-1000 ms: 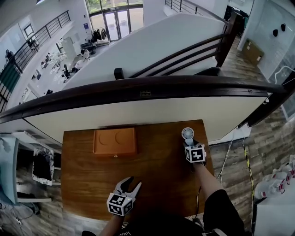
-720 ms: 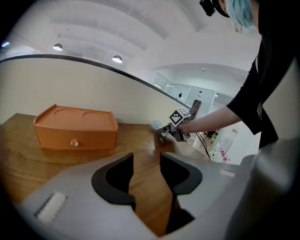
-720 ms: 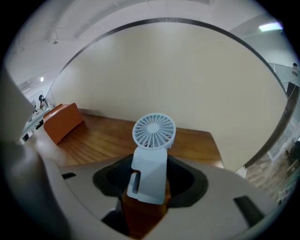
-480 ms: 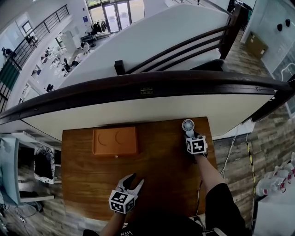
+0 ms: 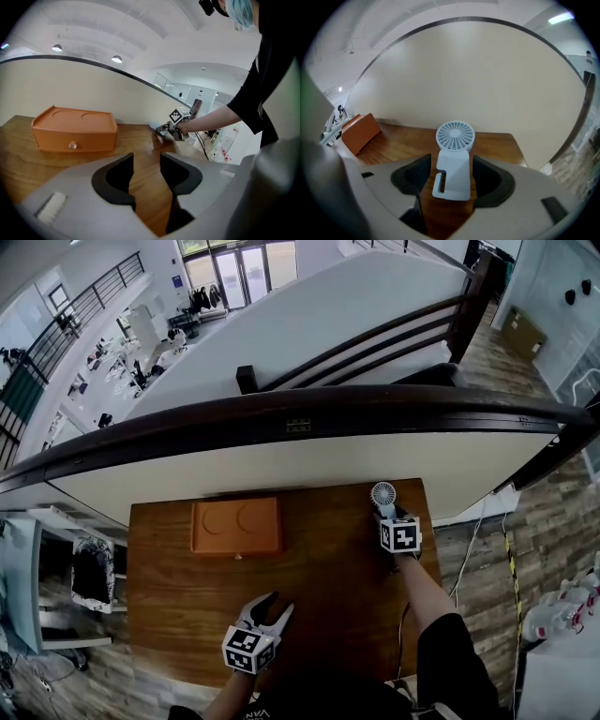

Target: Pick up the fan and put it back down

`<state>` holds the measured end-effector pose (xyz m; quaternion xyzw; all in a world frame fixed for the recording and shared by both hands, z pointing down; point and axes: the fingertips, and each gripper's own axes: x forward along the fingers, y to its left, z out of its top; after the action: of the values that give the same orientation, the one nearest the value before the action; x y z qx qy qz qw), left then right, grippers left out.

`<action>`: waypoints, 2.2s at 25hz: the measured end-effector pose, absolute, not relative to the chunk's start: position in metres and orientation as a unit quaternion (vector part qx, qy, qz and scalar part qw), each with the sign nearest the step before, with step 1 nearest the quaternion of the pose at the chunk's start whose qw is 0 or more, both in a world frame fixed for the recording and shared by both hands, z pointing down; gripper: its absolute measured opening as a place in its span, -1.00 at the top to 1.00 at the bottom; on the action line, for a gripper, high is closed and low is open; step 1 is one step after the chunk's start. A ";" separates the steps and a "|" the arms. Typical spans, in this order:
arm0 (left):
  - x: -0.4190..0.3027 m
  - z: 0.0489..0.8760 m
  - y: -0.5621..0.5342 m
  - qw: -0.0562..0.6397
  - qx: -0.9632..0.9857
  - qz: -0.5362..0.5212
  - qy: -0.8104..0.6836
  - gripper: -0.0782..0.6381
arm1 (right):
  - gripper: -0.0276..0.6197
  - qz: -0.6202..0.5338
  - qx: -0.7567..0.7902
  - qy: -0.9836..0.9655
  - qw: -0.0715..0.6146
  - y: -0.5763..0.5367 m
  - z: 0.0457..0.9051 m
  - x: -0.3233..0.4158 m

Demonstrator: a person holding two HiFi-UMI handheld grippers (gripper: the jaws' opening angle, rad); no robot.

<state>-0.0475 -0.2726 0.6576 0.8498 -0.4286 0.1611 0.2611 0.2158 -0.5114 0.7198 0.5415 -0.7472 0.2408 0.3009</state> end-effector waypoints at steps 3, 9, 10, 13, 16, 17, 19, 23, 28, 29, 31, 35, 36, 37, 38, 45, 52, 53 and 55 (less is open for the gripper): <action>-0.049 0.651 -0.271 0.255 0.850 0.157 -0.434 0.29 | 0.13 0.234 0.546 -0.752 0.286 -0.506 0.709 0.215; -0.045 0.637 -0.263 0.243 0.853 0.150 -0.437 0.29 | 0.13 0.198 0.548 -0.771 0.257 -0.486 0.671 0.208; -0.043 0.633 -0.261 0.240 0.854 0.146 -0.437 0.29 | 0.13 0.194 0.548 -0.774 0.251 -0.481 0.665 0.208; -0.039 0.631 -0.250 0.234 0.857 0.147 -0.434 0.29 | 0.14 0.185 0.550 -0.781 0.233 -0.463 0.648 0.207; -0.037 0.622 -0.241 0.230 0.857 0.143 -0.438 0.29 | 0.14 0.174 0.551 -0.787 0.219 -0.439 0.632 0.206; -0.037 0.618 -0.238 0.228 0.857 0.140 -0.440 0.29 | 0.14 0.170 0.550 -0.789 0.215 -0.431 0.627 0.205; -0.038 0.613 -0.233 0.222 0.858 0.139 -0.442 0.29 | 0.14 0.162 0.550 -0.793 0.206 -0.415 0.617 0.204; -0.043 0.613 -0.217 0.221 0.855 0.133 -0.450 0.29 | 0.29 0.152 0.556 -0.798 0.179 -0.381 0.595 0.201; -0.044 0.607 -0.203 0.211 0.854 0.123 -0.460 0.29 | 0.54 0.149 0.556 -0.804 0.147 -0.339 0.577 0.194; -0.042 0.607 -0.200 0.211 0.854 0.121 -0.461 0.29 | 0.59 0.150 0.555 -0.806 0.142 -0.330 0.575 0.193; -0.038 0.607 -0.194 0.209 0.854 0.118 -0.462 0.30 | 0.66 0.149 0.548 -0.811 0.136 -0.314 0.573 0.190; -0.035 0.604 -0.177 0.206 0.852 0.112 -0.469 0.32 | 0.74 0.152 0.527 -0.826 0.132 -0.274 0.573 0.175; -0.034 0.604 -0.172 0.206 0.851 0.110 -0.470 0.34 | 0.75 0.156 0.522 -0.828 0.130 -0.262 0.573 0.171; -0.033 0.605 -0.168 0.207 0.850 0.109 -0.471 0.37 | 0.77 0.160 0.518 -0.830 0.128 -0.251 0.574 0.169; -0.032 0.607 -0.164 0.208 0.850 0.108 -0.472 0.40 | 0.78 0.165 0.515 -0.831 0.125 -0.240 0.576 0.167; -0.021 0.613 -0.145 0.199 0.855 0.112 -0.465 0.58 | 0.83 0.202 0.510 -0.827 0.119 -0.186 0.592 0.169; -0.008 0.618 -0.138 0.199 0.858 0.122 -0.458 0.74 | 0.87 0.230 0.512 -0.819 0.120 -0.157 0.607 0.179; -0.006 0.618 -0.137 0.199 0.860 0.124 -0.454 0.75 | 0.88 0.231 0.512 -0.819 0.120 -0.155 0.608 0.179; -0.002 0.618 -0.135 0.198 0.864 0.126 -0.446 0.75 | 0.88 0.231 0.511 -0.819 0.122 -0.151 0.608 0.181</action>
<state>-0.0017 -0.1353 0.6179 0.8636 -0.4464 0.1258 0.1978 0.1806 -0.1514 0.6082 0.5113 -0.8188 0.2306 0.1224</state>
